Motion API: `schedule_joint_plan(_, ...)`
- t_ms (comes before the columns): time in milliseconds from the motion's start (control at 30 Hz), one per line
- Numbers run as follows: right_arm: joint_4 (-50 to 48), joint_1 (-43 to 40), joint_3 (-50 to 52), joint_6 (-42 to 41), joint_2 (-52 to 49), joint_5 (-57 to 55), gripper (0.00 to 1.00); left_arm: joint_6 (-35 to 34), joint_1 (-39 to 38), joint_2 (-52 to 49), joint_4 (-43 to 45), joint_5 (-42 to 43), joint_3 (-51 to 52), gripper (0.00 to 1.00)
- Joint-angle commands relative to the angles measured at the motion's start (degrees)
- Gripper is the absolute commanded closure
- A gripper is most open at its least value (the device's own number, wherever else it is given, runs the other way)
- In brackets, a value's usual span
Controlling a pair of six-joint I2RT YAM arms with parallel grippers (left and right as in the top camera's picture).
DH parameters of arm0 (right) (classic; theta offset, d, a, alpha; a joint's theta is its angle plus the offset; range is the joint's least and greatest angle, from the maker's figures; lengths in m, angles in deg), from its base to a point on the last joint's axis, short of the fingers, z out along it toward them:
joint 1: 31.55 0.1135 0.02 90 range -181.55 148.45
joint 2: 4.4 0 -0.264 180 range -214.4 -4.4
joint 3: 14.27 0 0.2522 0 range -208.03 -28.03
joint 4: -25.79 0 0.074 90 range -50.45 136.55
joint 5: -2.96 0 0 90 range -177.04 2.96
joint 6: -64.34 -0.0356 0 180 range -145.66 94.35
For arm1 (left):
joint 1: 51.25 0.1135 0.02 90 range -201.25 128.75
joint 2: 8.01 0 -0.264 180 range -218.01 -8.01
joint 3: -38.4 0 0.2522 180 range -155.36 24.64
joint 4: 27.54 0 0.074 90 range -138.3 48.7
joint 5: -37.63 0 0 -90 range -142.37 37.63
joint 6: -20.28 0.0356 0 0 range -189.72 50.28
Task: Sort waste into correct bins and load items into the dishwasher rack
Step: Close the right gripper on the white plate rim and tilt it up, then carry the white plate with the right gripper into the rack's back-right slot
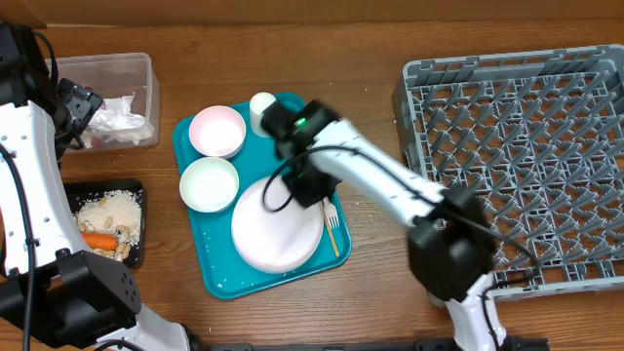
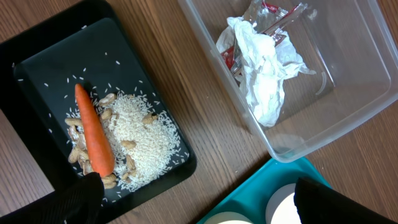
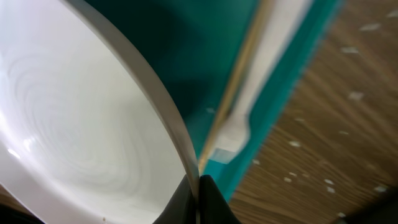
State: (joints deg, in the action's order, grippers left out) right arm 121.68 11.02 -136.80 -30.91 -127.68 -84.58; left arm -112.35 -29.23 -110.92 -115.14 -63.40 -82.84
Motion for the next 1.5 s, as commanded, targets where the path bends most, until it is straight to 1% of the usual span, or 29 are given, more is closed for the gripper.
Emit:
schedule_joint_plan(0, 0.79, -5.95, -2.75, 0.52, 8.9, -4.61, 0.96, 0.66, 0.13, 0.15, -0.02, -1.01, -0.31, 0.0)
schedule_joint_plan(200, 0.55, -16.52, -2.75, 0.55, 16.33, -6.73, 0.96, 0.68, 0.13, 0.15, -0.02, -0.98, -0.31, 0.0)
schedule_joint_plan(300, -1.73, -25.44, -2.75, 0.52, 19.52, -11.78, 0.96, 0.68, 0.13, 0.15, -0.02, -1.01, -0.31, 0.0)
schedule_joint_plan(433, -7.39, -33.75, -2.71, 0.52, 19.87, -18.43, 0.96, 0.66, 0.13, 0.15, -0.02, -0.98, -0.31, 0.0)
schedule_joint_plan(467, -10.8, -37.13, -2.62, 0.52, 19.76, -20.9, 0.96, 0.66, 0.13, 0.15, -0.02, -0.98, -0.31, 0.0)
schedule_joint_plan(533, -13.77, -39.65, -2.62, 0.52, 19.76, -23.65, 0.96, 0.66, 0.13, 0.15, -0.02, -0.98, -0.31, 0.0)
schedule_joint_plan(567, -15.52, -40.89, -2.62, 0.55, 19.76, -25.88, 0.96, 0.68, 0.13, 0.15, -0.02, -1.01, -0.31, 0.0)
schedule_joint_plan(600, -18.71, -42.93, -2.62, 0.61, 19.76, -31.76, 0.96, 0.68, 0.13, 0.15, -0.02, -0.98, -0.31, 0.0)
schedule_joint_plan(700, -22.95, -45.55, -2.62, 0.85, 19.76, -41.81, 0.96, 0.66, 0.13, 0.15, -0.02, -0.98, -0.31, 0.0)
schedule_joint_plan(767, -25.18, -47.1, -2.62, 2.34, 19.76, -45.42, 0.96, 0.68, 0.13, 0.15, -0.02, -0.98, -0.31, 0.0)
schedule_joint_plan(800, -27.19, -48.59, -2.62, 4.28, 19.69, -45.48, 0.96, 0.66, 0.13, 0.15, -0.02, -1.01, -0.31, 0.0)
schedule_joint_plan(867, -29.03, -50.56, -2.4, 5.35, 19.63, -45.46, 0.96, 0.66, 0.13, 0.15, -0.02, -1.01, -0.31, 0.0)
schedule_joint_plan(1033, -29.46, -52.96, -0.79, 5.7, 19.61, -45.48, 0.96, 0.66, 0.13, 0.15, -0.02, -0.98, -0.31, 0.0)
schedule_joint_plan(1167, -31.63, -53.2, 2.38, 8.11, 19.61, -45.38, 0.96, 0.66, 0.13, 0.15, -0.02, -1.01, -0.31, 0.0)
schedule_joint_plan(1467, -38.45, -53.2, 11.43, 9.92, 19.54, -45.31, 0.96, 0.68, 0.13, 0.15, -0.02, -0.98, -0.31, 0.0)
